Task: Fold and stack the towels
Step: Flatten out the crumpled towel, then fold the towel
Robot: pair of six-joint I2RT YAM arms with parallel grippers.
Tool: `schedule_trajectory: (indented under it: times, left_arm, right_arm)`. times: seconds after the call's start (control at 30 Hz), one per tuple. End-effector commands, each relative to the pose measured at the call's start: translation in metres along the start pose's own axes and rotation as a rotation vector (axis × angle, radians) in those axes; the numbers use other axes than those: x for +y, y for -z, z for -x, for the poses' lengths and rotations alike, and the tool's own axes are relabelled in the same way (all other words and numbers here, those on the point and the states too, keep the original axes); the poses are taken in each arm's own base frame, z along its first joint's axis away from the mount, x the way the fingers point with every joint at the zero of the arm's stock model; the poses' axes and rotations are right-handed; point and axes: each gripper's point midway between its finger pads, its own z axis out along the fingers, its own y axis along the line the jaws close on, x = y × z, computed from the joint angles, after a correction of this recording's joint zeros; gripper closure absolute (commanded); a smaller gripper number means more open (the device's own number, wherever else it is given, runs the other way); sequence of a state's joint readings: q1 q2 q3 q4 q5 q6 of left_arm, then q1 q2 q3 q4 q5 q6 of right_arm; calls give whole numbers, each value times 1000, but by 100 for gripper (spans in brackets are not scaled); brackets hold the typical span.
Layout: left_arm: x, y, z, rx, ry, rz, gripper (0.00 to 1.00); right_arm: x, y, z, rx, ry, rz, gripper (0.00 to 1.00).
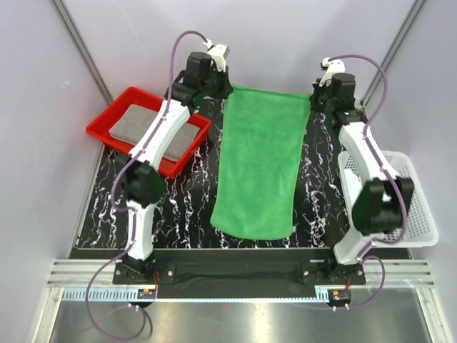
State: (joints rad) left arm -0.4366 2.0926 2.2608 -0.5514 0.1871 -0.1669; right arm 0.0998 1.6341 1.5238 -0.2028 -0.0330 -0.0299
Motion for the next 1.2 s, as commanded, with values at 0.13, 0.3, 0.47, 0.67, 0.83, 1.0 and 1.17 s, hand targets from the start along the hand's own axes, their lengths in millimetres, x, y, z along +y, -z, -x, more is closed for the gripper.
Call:
schedule_trajectory:
  times: [0.13, 0.3, 0.47, 0.67, 0.83, 1.0, 1.17]
  left_arm:
    - [18, -55, 5, -114, -65, -109, 100]
    - [25, -70, -28, -78, -103, -124, 100]
    - [33, -58, -47, -23, -149, -81, 100]
    - [36, -25, -76, 46, -181, -49, 100]
    - [28, 9, -104, 76, -174, -46, 100]
    - [18, 25, -141, 154, -147, -63, 100]
    - [10, 38, -172, 202, -137, -48, 100]
  right_arm:
    - [-8, -52, 16, -149, 61, 69, 100]
    - [-1, -70, -30, -78, 58, 122, 100]
    - [6, -61, -66, -13, 21, 152, 100]
    - [6, -33, -94, 83, -44, 129, 100]
    - [11, 2, -124, 149, -111, 128, 100]
    - [20, 33, -154, 239, -172, 141, 100]
    - [30, 67, -184, 312, -228, 166, 100]
